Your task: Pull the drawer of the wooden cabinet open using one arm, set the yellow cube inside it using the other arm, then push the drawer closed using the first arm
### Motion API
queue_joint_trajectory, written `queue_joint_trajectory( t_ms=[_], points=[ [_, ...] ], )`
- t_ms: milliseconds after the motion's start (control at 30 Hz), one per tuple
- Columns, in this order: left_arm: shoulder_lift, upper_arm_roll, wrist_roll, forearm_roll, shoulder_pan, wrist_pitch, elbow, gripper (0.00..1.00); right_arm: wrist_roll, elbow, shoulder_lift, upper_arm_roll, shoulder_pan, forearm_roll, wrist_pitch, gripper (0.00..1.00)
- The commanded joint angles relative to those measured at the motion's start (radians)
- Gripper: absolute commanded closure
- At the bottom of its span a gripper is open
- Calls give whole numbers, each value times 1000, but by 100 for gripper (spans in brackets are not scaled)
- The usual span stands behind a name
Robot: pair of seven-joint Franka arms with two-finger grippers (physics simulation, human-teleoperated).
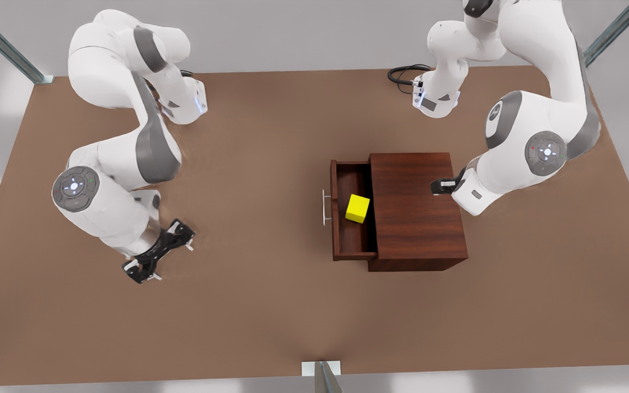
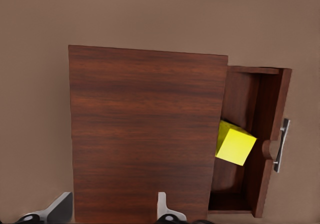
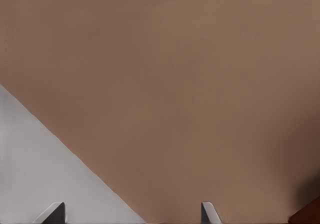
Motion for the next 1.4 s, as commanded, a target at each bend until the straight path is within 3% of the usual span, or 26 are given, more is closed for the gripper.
queue_joint_trajectory(
  t_ms=[0, 67, 100, 133, 200, 367, 533, 867, 1100, 1367],
  points=[
    [25, -1, -1210, -11, -59, 147, 0, 91, -1732, -82, -57, 5, -148, -47, -146, 0],
    [57, -1, -1354, -4, -140, 168, 9, 91, -2427, -290, -129, -19, -206, -85, -88, 0],
    [74, 1, -1471, 2, -195, 203, 17, 100, -2478, -506, -244, -36, -214, -47, -4, 0],
    [73, -1, -1633, -1, -229, 250, 25, 100, -2506, -680, -337, -36, -217, -32, 71, 0],
    [103, 1, -1873, 5, -338, 342, 28, 100, -2457, -844, -414, -35, -213, 5, 159, 0],
    [258, 4, -2252, 161, -495, 582, 46, 100, -2411, -826, -382, -38, -217, 2, 145, 0],
    [355, 7, -2306, 235, -535, 698, 46, 100, -2411, -818, -368, -38, -216, 1, 144, 0],
    [407, 13, -2218, 327, -547, 698, -17, 100, -2409, -815, -359, -36, -216, 1, 144, 0],
    [370, 21, -2022, 312, -496, 529, -14, 100, -2409, -814, -356, -36, -213, -1, 144, 0],
    [372, 21, -1927, 312, -453, 486, -20, 100, -2395, -814, -356, -35, -210, -7, 145, 0]
  ],
)
